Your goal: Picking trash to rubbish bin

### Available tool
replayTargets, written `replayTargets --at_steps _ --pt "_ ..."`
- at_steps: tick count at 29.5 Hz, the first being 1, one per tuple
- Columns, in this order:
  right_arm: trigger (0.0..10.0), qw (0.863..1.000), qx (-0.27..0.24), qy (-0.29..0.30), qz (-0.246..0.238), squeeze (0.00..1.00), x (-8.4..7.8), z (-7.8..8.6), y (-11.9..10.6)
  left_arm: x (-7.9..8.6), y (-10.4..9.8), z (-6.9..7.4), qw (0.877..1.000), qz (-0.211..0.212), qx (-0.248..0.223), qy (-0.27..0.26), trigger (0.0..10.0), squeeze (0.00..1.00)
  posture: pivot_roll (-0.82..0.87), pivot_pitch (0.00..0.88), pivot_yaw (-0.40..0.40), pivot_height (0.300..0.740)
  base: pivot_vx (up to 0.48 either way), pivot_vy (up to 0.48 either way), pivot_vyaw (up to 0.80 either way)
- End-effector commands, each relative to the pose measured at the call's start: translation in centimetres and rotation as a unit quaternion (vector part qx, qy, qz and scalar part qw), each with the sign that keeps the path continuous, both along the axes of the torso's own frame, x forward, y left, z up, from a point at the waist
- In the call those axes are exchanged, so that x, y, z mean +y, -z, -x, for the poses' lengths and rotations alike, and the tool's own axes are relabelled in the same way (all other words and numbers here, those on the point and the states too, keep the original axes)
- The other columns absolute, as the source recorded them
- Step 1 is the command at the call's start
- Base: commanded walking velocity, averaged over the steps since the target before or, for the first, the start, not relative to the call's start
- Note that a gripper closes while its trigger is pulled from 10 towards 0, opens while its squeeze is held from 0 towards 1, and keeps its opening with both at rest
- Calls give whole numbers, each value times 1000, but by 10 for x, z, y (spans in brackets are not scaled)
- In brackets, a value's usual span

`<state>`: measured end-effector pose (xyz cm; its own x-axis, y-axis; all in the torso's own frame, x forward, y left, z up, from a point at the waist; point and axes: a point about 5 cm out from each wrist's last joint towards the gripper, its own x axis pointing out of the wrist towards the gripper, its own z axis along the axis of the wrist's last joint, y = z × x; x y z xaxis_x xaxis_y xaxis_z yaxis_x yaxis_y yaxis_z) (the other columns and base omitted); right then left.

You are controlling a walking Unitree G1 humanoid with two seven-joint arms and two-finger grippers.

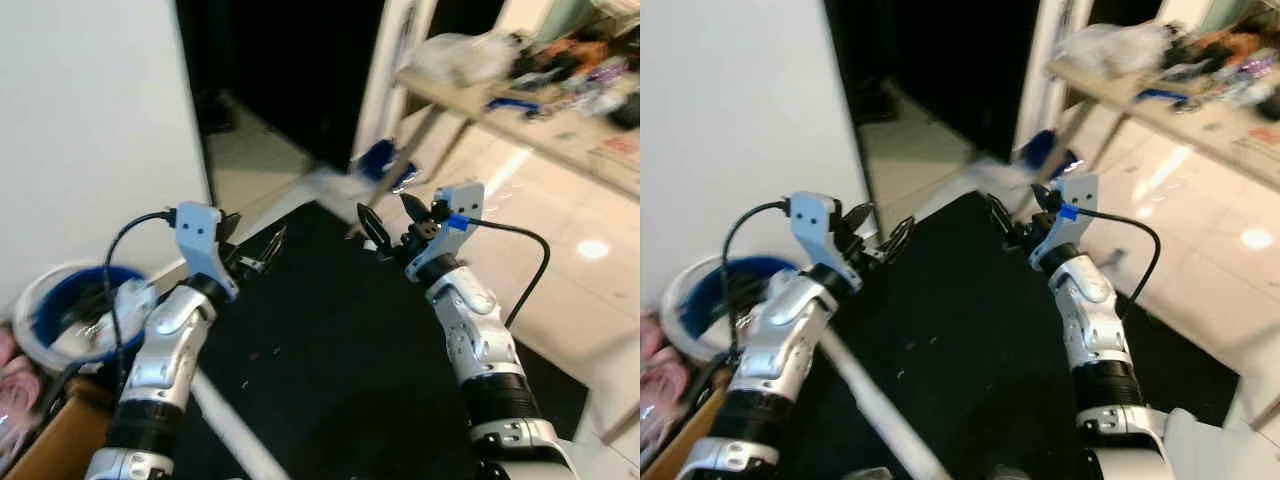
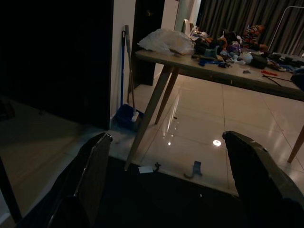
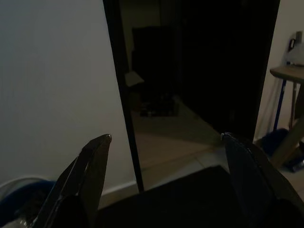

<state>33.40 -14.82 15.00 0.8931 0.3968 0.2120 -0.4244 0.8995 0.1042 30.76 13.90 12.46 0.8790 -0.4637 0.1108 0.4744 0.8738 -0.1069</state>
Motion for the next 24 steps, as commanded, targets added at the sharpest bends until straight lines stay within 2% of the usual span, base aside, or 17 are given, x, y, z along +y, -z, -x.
replayTargets --at_steps 1,9,13,19,24 --pt "10000 1000 4 -14 -2 0 10 0 2 8 5 1 1000 -3 9 -11 10000 0 21 0 -15 740 304 0 0" --pt "10000 1000 6 -14 -2 0 10 0 3 7 5 1 1000 -5 9 -10 10000 0 21 0 -16 740 303 0 0" --pt "10000 1000 8 -16 -2 0 10 0 4 7 6 1 1000 -6 9 -9 10000 0 21 0 -16 740 301 0 -800" --pt "10000 1000 7 -16 -2 0 11 0 4 7 6 1 1000 -6 9 -9 10000 0 21 0 -16 740 300 0 0" --pt "10000 1000 7 -16 -3 0 11 0 4 7 6 1 1000 -5 9 -9 10000 0 21 0 -16 740 305 0 -800"
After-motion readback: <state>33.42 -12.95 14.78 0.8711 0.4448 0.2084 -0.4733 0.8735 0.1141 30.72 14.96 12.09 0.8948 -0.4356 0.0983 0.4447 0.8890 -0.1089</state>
